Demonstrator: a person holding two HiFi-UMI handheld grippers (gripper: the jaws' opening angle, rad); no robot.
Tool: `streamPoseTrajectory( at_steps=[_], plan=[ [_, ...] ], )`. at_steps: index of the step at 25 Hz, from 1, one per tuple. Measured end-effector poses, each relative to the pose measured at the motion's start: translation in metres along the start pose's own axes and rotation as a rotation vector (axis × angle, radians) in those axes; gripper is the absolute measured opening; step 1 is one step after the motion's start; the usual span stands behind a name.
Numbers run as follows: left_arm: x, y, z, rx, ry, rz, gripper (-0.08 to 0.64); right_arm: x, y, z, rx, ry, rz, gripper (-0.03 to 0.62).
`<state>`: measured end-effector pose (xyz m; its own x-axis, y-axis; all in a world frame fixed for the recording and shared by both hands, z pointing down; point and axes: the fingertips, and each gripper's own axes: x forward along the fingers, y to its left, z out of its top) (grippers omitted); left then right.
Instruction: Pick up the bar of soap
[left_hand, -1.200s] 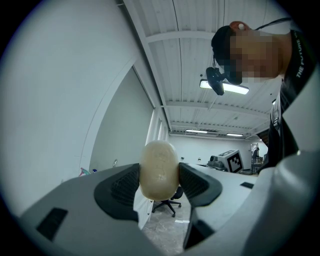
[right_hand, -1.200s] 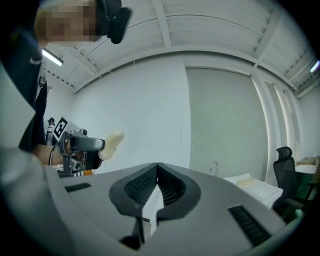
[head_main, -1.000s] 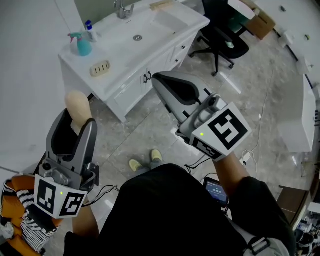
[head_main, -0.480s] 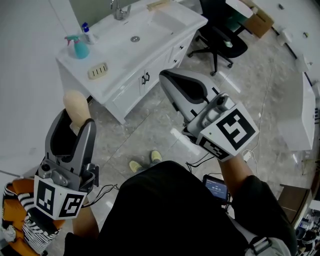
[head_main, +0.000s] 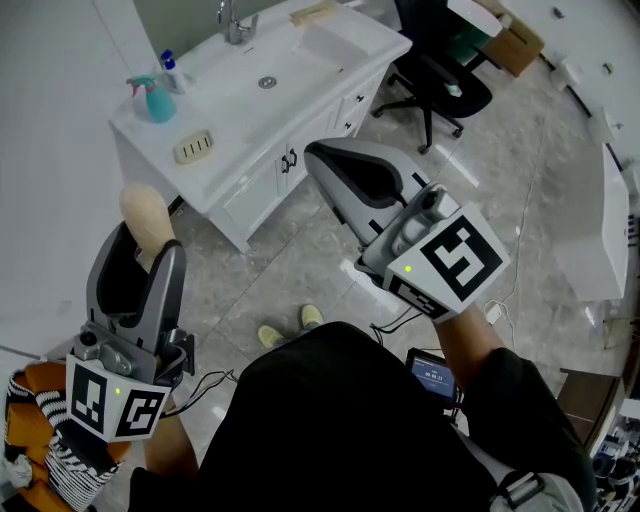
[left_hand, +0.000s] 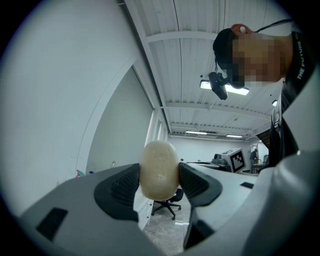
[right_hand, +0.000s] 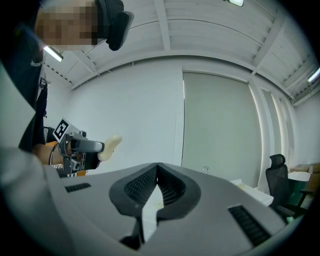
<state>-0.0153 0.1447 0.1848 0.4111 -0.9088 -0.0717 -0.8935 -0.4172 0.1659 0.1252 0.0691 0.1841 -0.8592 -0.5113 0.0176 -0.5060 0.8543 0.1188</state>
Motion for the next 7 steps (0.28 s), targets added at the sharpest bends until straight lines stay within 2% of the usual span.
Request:
streamPoseTrajectory(
  at_steps=[7],
  plan=[
    [0.0003,-0.0010,0.0021,0.001,-0.002,0.004,0.264,0.0005,0.0027,0.0023,0.011,-0.002,0.012,0.008]
  ],
)
